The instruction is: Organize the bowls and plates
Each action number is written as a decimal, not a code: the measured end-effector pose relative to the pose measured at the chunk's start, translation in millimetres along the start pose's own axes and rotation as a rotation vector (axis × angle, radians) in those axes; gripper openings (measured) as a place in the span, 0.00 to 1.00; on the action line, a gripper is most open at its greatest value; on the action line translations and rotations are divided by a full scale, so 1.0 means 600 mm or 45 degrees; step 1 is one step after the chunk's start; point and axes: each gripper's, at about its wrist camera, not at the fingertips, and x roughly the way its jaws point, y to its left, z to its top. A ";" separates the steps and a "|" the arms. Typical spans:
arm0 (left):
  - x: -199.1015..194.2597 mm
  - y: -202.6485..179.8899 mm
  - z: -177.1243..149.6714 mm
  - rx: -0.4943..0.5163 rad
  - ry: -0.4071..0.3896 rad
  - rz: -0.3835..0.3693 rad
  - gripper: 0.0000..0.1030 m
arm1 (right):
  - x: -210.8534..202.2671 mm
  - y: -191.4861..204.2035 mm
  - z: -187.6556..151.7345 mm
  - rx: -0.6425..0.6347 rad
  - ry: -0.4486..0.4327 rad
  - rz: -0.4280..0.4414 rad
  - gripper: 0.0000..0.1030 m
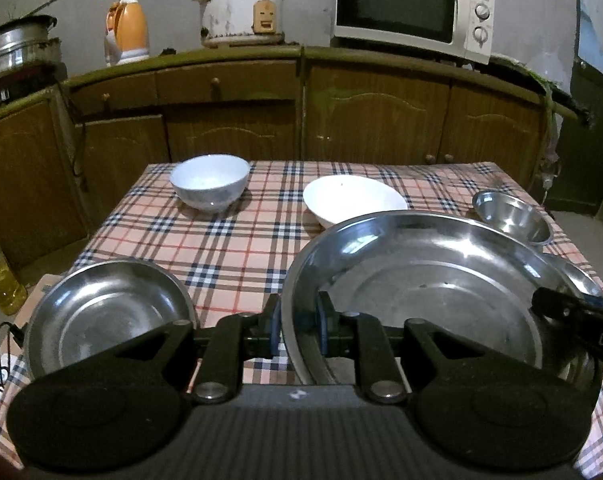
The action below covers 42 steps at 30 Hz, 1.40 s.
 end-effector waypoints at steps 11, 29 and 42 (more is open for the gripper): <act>-0.034 0.004 -0.007 0.007 -0.034 0.010 0.18 | -0.036 0.008 0.001 -0.013 -0.023 0.020 0.24; -0.066 0.001 -0.023 0.006 -0.038 -0.010 0.18 | -0.075 0.007 -0.008 -0.005 -0.036 0.030 0.24; -0.076 0.000 -0.032 0.018 -0.031 -0.022 0.18 | -0.092 0.003 -0.014 0.001 -0.031 0.036 0.24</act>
